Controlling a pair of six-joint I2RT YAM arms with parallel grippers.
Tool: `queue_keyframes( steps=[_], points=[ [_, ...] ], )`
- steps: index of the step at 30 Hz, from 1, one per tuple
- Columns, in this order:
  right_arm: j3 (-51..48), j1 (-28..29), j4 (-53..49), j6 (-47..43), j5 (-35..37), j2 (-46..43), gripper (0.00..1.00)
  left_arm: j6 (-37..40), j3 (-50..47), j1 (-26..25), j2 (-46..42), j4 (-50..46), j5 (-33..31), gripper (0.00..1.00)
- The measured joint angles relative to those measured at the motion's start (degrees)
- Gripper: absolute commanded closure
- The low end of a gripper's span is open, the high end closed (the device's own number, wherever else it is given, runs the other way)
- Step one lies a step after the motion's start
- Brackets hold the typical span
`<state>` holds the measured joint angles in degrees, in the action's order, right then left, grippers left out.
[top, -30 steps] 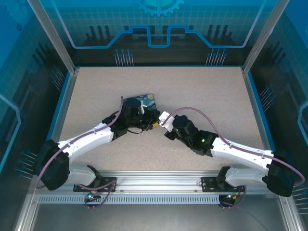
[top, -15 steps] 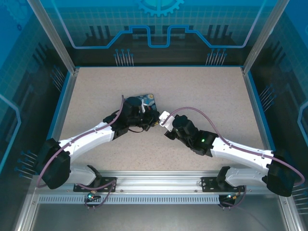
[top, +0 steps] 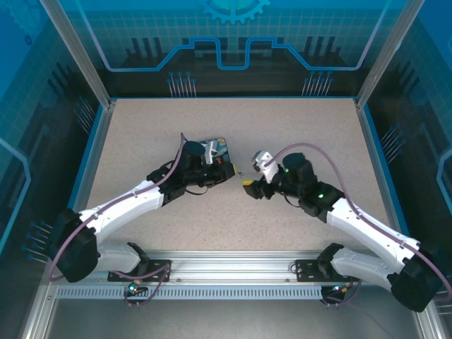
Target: Unlock a padlock with a key
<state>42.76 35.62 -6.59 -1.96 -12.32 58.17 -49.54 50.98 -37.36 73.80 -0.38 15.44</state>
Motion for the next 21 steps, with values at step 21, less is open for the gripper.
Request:
queue_keyframes(
  steps=[21],
  points=[
    [-0.07, -8.31, 16.94, 15.91, -41.4, 5.01, 0.47, 41.51, 6.73, 0.0, -8.02, -9.03, 12.5, 1.0]
  ],
)
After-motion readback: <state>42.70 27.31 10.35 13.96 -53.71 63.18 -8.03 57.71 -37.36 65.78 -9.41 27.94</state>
